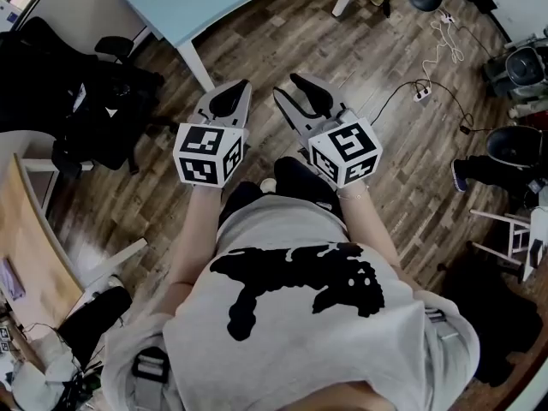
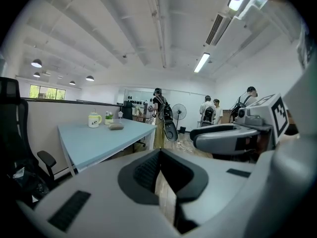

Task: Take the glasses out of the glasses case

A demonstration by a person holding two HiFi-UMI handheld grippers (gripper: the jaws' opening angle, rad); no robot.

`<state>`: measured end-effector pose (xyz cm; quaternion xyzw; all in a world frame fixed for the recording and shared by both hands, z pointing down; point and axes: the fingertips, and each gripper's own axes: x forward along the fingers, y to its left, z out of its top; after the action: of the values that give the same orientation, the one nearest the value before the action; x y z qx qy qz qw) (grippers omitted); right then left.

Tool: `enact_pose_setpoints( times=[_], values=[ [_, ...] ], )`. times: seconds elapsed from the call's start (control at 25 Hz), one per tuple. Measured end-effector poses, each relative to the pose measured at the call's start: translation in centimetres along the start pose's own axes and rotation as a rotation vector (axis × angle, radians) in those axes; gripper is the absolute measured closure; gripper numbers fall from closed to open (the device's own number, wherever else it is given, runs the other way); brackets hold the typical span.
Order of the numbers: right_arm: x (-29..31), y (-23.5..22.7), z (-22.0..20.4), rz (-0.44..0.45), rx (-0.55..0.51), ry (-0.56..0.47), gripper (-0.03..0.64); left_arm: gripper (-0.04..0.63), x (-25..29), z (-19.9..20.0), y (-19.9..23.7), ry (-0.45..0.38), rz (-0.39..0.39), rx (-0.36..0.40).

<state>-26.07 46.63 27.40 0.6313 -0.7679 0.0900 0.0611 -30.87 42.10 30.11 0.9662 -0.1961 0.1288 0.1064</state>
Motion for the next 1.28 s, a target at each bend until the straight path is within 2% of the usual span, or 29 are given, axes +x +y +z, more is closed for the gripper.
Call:
enact_pose_setpoints(
  times=[0.12,0.2,0.4,0.68,0.84,1.28],
  values=[
    [0.0,-1.1,-0.5,-0.022,0.021,0.010,0.416,0.584,0.5,-0.4,-0.3,0.017,-0.010,0.006],
    [0.2,-2.1,-0.6,-0.043,0.034,0.009,0.350,0.584,0.9,-0.8,-0.1,0.033,-0.012,0.004],
    [2.1,-4.6,-1.1,-0.072,0.053,0.013,0.281,0.584,2.8,-1.4,1.6,0.055,0.006,-0.014],
    [6.4,-10.0,0.0,-0.044,0.054,0.002,0.278,0.584,8.1,-0.8,4.9,0.084,0.042,-0.020],
    [9.1,-14.1,1.2,-0.040,0.055,-0.008,0.278,0.584,12.0,1.6,6.9,0.074,0.058,-0.007],
    [16.8,-22.8,2.7,0.062,0.043,0.012,0.284,0.584,21.1,5.0,12.3,0.071,0.142,-0.037]
  ],
)
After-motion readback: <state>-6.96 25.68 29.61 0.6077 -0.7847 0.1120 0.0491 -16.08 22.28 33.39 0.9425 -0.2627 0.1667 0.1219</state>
